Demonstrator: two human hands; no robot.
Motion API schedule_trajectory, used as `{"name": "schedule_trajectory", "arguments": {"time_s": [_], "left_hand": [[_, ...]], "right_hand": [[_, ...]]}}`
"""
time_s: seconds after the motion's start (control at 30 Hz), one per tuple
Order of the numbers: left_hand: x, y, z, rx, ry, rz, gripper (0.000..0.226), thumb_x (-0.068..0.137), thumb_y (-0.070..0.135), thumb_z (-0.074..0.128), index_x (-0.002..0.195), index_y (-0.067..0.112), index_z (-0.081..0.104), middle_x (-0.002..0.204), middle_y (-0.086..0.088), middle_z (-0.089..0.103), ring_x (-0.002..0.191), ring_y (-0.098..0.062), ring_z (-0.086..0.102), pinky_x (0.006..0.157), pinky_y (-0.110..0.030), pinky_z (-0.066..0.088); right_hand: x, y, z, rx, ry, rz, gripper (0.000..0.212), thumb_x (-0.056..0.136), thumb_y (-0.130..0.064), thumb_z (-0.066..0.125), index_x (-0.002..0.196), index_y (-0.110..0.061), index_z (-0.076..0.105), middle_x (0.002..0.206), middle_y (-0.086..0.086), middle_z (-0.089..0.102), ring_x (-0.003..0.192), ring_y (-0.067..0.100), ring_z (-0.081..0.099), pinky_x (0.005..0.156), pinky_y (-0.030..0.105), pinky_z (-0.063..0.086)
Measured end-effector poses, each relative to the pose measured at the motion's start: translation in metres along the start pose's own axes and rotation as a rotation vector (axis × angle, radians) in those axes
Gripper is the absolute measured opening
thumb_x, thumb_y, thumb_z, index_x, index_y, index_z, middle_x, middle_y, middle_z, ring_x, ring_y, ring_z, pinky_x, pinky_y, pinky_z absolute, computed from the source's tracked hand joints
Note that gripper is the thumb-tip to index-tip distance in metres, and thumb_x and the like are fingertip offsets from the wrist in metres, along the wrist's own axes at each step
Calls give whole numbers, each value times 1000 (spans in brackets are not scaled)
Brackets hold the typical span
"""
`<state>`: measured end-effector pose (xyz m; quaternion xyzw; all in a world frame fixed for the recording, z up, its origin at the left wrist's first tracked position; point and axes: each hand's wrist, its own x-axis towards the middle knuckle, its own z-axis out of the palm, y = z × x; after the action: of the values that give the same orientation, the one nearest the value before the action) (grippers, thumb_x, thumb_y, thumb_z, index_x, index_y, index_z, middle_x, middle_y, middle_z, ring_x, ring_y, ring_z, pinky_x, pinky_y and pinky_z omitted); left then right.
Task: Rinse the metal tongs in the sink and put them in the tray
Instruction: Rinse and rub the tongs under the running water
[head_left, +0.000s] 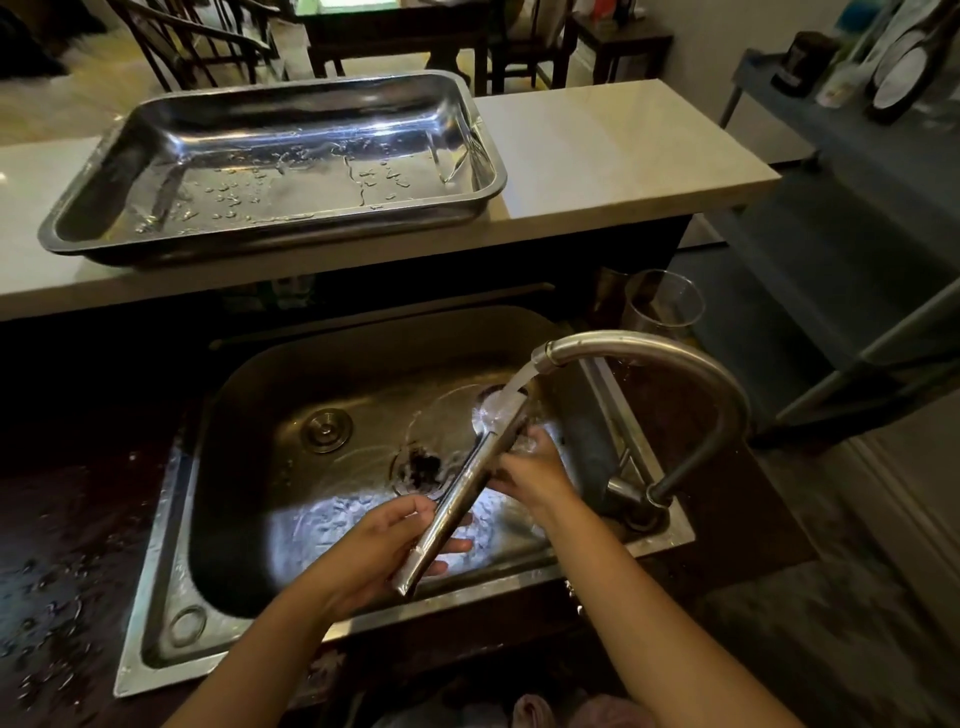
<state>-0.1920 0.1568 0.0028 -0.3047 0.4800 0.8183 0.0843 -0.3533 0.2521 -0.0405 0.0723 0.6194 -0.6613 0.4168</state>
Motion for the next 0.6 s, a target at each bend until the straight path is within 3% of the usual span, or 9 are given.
{"name": "schedule_trajectory", "arguments": {"time_s": [0.07,0.13,0.2,0.23,0.3,0.4,0.5,0.6], "left_hand": [[-2,5,2,-14,4,0,14,94,9,41,87,4,51,110,-15,70,91,-27,71,57,-24,58],[-3,9,1,1,-10,-3,15,94,11,42,84,6,52,109,-14,71,92,-26,71,57,-23,58],[-4,11,-1,20,-24,0,16,94,13,42,86,7,53,110,-14,71,94,-25,70,58,-23,57],[-5,11,-3,19,-26,4,16,94,13,41,86,7,54,110,-14,70,95,-24,70,58,-22,57],[-6,14,-8,16,-14,17,17,94,13,41,85,7,54,111,-13,71,95,-22,70,57,-22,57],[-10,18,-17,-20,6,45,15,89,17,45,89,5,53,109,-13,71,87,-17,70,55,-21,56],[-12,20,-21,14,2,52,19,88,19,45,97,3,51,102,-8,74,81,-13,70,55,-20,56],[-10,21,-20,54,2,44,17,93,14,40,96,2,52,105,-10,73,82,-13,71,57,-20,56]], "right_hand": [[4,-2,0,-62,83,-24,34,83,-4,65,108,-19,48,101,14,66,75,24,69,47,25,56],[8,-10,-2,-183,194,-65,4,90,-15,58,91,-18,55,101,16,67,77,28,70,50,29,56],[13,-22,-6,-235,251,-72,23,95,-16,47,74,-17,54,106,25,66,77,35,68,52,35,58],[14,-28,-6,-219,225,-71,25,97,-15,43,75,-14,55,109,28,65,75,36,67,51,36,59],[14,-34,-6,-264,160,-86,21,98,-19,42,98,-6,58,116,28,62,82,38,67,66,40,59],[11,-34,-14,-740,180,-323,38,96,-19,43,133,-19,46,140,10,49,121,27,51,93,39,46],[-4,-27,-17,-1166,66,-694,49,88,-4,46,135,-19,46,149,1,37,141,20,25,112,35,24],[-17,-20,-15,-1331,-195,-952,45,82,4,48,122,-11,60,132,9,58,132,25,42,113,37,23]]}}
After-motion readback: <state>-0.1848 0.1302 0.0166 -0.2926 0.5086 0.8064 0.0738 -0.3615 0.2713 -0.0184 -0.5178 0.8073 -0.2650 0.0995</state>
